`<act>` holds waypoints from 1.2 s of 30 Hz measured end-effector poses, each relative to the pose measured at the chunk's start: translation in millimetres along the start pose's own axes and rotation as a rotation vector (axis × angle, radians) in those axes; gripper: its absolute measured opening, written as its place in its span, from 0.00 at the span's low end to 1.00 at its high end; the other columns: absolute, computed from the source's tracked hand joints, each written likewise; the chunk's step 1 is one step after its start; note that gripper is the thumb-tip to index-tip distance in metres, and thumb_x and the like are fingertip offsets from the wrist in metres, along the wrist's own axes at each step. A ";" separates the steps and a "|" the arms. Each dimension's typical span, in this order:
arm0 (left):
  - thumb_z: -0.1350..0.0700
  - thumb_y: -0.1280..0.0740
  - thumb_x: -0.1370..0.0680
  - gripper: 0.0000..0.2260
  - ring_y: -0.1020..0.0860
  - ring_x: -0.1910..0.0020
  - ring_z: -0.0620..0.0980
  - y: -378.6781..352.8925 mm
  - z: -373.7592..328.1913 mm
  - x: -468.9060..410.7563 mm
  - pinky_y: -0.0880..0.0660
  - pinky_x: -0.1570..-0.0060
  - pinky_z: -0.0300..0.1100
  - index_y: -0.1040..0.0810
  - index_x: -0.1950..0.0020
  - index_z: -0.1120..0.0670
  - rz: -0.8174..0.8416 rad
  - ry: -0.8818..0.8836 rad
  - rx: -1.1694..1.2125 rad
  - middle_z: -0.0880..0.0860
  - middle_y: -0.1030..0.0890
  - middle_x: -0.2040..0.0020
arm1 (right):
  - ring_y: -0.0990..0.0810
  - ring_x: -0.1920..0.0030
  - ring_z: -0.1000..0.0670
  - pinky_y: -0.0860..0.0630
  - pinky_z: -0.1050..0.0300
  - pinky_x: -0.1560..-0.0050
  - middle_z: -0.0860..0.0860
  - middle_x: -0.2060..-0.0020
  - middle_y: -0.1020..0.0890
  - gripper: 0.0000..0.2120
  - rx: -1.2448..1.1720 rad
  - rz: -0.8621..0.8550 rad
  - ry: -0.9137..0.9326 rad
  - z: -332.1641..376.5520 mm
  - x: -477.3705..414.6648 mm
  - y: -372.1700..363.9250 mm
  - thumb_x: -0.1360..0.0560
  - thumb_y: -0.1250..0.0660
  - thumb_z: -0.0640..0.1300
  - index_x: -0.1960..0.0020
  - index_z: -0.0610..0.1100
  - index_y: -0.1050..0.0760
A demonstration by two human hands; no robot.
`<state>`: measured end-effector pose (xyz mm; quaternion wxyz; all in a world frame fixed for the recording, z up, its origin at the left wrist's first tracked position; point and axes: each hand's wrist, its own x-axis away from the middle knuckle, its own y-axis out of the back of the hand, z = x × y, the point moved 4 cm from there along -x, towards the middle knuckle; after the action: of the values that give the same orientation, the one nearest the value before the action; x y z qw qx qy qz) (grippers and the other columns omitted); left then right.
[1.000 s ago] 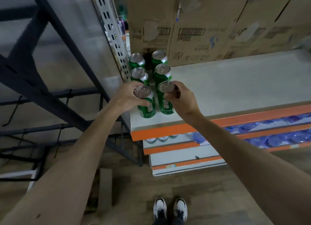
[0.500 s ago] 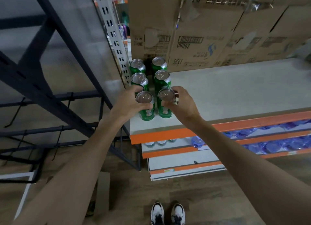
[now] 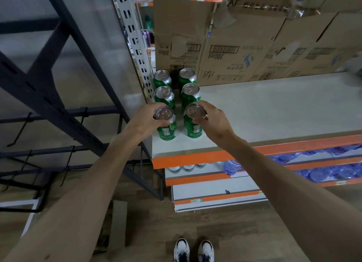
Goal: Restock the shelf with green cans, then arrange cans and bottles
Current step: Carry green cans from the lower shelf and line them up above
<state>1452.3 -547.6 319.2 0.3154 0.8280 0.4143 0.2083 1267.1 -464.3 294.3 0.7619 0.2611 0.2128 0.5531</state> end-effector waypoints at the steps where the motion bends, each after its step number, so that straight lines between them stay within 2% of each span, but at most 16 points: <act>1: 0.60 0.26 0.27 0.19 0.24 0.47 0.45 0.5 1.2 -0.2 0.33 0.55 0.29 0.23 0.36 0.54 0.001 0.002 0.000 0.47 0.22 0.46 | 0.25 0.53 0.48 0.31 0.57 0.55 0.49 0.51 0.20 0.14 -0.012 -0.013 -0.004 0.3 0.9 0.1 0.27 0.31 0.39 0.41 0.45 0.25; 6: 0.61 0.26 0.27 0.21 0.26 0.46 0.45 1.5 2.4 -1.8 0.33 0.54 0.29 0.23 0.35 0.54 -0.004 0.008 0.006 0.47 0.23 0.45 | 0.24 0.52 0.47 0.27 0.54 0.53 0.47 0.48 0.20 0.16 -0.013 -0.048 -0.032 2.0 0.7 -2.1 0.27 0.30 0.41 0.40 0.45 0.26; 11: 0.60 0.26 0.27 0.22 0.27 0.44 0.45 3.6 1.2 -2.9 0.34 0.47 0.38 0.24 0.34 0.54 0.020 0.015 -0.004 0.47 0.25 0.44 | 0.25 0.52 0.49 0.30 0.55 0.53 0.47 0.46 0.20 0.17 0.023 -0.037 -0.040 1.5 -0.7 -2.1 0.26 0.30 0.41 0.38 0.45 0.27; 15: 0.60 0.25 0.27 0.22 0.28 0.45 0.44 4.5 1.8 -3.3 0.35 0.53 0.32 0.24 0.34 0.55 0.035 0.014 -0.013 0.46 0.26 0.45 | 0.24 0.51 0.47 0.27 0.53 0.51 0.47 0.46 0.20 0.18 0.029 -0.032 -0.056 1.7 1.0 -2.8 0.26 0.31 0.41 0.37 0.45 0.27; 20: 0.60 0.25 0.27 0.22 0.27 0.44 0.46 6.0 2.4 -2.1 0.34 0.51 0.35 0.24 0.34 0.54 0.056 0.016 -0.042 0.47 0.25 0.44 | 0.24 0.50 0.47 0.26 0.52 0.49 0.47 0.45 0.20 0.19 0.042 -0.027 -0.071 1.9 1.0 -3.0 0.25 0.31 0.41 0.36 0.46 0.28; 25: 0.59 0.24 0.29 0.21 0.25 0.47 0.47 4.3 4.2 0.8 0.33 0.55 0.29 0.22 0.36 0.54 -0.001 0.008 -0.033 0.51 0.22 0.44 | 0.25 0.51 0.49 0.26 0.52 0.49 0.48 0.44 0.20 0.18 0.052 -0.028 -0.072 3.8 3.0 -2.3 0.25 0.31 0.42 0.36 0.46 0.28; 28: 0.58 0.24 0.29 0.23 0.24 0.46 0.48 3.3 6.3 1.2 0.31 0.53 0.34 0.23 0.34 0.55 -0.014 0.020 -0.031 0.52 0.21 0.42 | 0.24 0.51 0.47 0.26 0.52 0.50 0.47 0.45 0.20 0.18 0.048 -0.028 -0.074 5.2 3.1 -2.3 0.25 0.31 0.42 0.37 0.46 0.28; 31: 0.57 0.23 0.29 0.27 0.25 0.43 0.46 1.4 7.8 0.9 0.31 0.46 0.38 0.27 0.32 0.53 0.016 0.055 -0.012 0.48 0.23 0.41 | 0.23 0.48 0.45 0.27 0.53 0.50 0.47 0.44 0.21 0.18 0.053 -0.016 -0.072 6.6 3.5 -2.4 0.25 0.32 0.42 0.36 0.45 0.29; 33: 0.53 0.22 0.31 0.30 0.24 0.40 0.47 1.0 6.1 2.0 0.27 0.42 0.44 0.28 0.31 0.51 0.015 0.053 -0.011 0.47 0.23 0.38 | 0.23 0.45 0.43 0.29 0.54 0.50 0.46 0.43 0.22 0.20 0.026 -0.001 -0.054 8.1 6.3 -0.8 0.26 0.33 0.46 0.35 0.45 0.30; 36: 0.48 0.26 0.27 0.27 0.25 0.37 0.48 8.5 -14.3 7.0 0.27 0.38 0.48 0.28 0.30 0.51 -0.176 -0.034 -0.135 0.49 0.23 0.34 | 0.28 0.35 0.44 0.31 0.52 0.42 0.44 0.32 0.28 0.28 -0.014 -0.023 -0.040 11.9 15.0 5.4 0.21 0.37 0.54 0.26 0.43 0.38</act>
<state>1452.4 -540.8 335.9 0.3945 0.7686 0.4649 0.1934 1274.9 -450.6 306.4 0.7742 0.2643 0.1964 0.5405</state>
